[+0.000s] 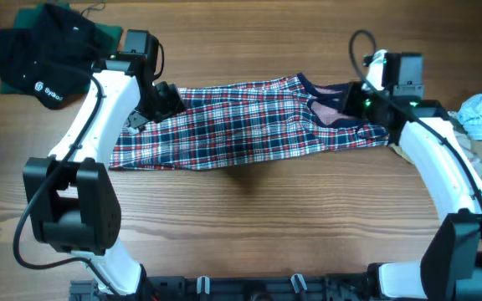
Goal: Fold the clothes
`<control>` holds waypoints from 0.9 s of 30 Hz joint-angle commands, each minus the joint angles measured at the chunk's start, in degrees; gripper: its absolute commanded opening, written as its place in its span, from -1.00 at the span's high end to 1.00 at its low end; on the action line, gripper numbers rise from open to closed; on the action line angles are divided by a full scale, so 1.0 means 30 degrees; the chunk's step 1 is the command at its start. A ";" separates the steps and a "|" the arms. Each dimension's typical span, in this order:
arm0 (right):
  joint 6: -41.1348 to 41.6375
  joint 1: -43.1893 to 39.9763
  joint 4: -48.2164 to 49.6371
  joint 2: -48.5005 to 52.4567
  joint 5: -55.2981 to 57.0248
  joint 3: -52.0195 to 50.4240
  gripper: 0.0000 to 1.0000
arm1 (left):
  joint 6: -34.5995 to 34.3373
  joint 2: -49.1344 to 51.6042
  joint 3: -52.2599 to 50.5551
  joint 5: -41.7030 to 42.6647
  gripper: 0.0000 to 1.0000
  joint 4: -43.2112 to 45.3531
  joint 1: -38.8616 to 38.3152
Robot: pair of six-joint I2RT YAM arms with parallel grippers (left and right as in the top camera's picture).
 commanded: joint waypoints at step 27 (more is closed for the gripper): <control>0.1756 0.1020 -0.2288 0.4262 0.6390 0.0080 0.90 | 0.0270 0.3548 -0.0714 0.3577 0.66 -0.0372 -0.3293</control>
